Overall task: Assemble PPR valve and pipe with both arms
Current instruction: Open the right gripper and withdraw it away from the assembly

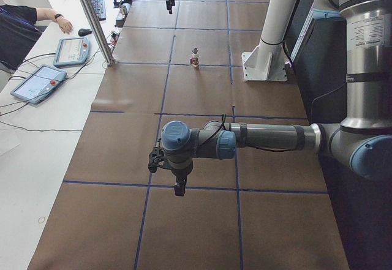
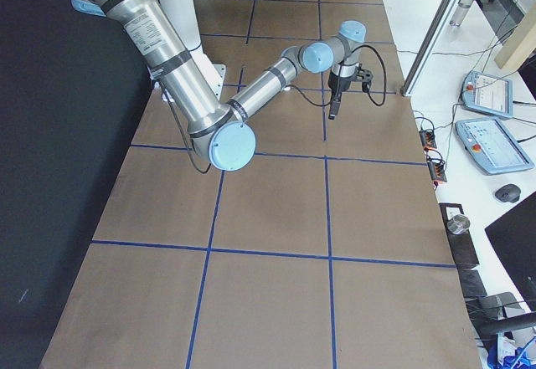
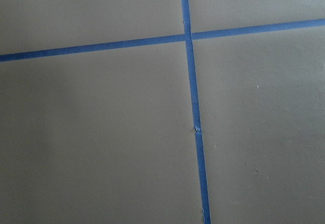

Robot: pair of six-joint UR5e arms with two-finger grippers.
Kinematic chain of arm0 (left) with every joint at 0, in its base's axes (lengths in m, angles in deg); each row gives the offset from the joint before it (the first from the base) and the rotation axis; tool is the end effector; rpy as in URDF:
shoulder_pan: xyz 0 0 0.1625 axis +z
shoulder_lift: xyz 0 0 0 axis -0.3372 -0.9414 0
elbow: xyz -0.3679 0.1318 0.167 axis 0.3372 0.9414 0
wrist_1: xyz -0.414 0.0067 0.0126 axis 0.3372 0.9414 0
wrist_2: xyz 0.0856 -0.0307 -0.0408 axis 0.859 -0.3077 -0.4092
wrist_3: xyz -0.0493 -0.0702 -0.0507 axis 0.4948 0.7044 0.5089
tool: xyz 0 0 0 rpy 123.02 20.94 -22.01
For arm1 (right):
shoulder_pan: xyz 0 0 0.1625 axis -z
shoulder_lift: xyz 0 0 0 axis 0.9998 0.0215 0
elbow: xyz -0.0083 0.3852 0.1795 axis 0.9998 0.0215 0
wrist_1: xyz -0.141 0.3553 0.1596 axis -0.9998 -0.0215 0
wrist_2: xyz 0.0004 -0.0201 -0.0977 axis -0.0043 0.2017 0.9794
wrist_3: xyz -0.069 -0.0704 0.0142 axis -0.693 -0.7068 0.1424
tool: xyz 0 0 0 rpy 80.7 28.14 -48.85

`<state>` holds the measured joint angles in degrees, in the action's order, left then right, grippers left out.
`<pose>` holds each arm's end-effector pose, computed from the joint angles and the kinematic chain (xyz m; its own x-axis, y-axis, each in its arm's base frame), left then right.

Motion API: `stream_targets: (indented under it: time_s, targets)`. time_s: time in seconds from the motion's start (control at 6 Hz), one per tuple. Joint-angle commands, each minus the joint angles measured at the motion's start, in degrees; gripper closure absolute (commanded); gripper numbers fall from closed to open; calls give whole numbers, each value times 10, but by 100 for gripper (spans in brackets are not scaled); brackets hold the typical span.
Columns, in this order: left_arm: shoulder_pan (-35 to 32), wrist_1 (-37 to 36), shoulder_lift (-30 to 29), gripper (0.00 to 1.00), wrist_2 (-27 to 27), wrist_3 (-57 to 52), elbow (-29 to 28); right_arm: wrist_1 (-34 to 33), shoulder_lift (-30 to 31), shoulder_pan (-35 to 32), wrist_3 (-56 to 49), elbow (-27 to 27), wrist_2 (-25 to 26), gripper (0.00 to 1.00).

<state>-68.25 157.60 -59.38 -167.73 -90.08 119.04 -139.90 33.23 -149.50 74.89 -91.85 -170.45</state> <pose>-0.0487 -0.4388 0.6536 0.7167 0.0963 -0.6907 -0.0850 0.9951 0.0505 -0.2609 -0.6200 0.3424 0.7637 0.0534 0.6434 -0.0169 0.9979 -0.0628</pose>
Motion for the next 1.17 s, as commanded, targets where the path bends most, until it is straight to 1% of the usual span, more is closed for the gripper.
stream_targets:
  time_s: [0.0, 0.17, 0.33, 0.5, 0.83, 1.0]
  targets:
    - [1, -5, 3, 0, -2, -12, 7, 4, 93, -94, -261, 24, -35, 0]
    - [1, -4, 15, 0, 2, -12, -2, 4, 128, -130, -343, 24, -36, 0]
    - [0, -3, 23, 0, 2, -12, 10, 4, 175, -168, -436, 25, -36, 0]
    - [0, -2, 23, 0, 4, -10, 9, 6, 209, -215, -492, 35, -36, 0]
    - [-2, 2, 36, 0, 5, -13, 18, 122, 303, -275, -505, 36, -49, 1]
    - [-4, 0, 40, 0, 5, -13, 33, 129, 341, -304, -505, 33, -62, 1]
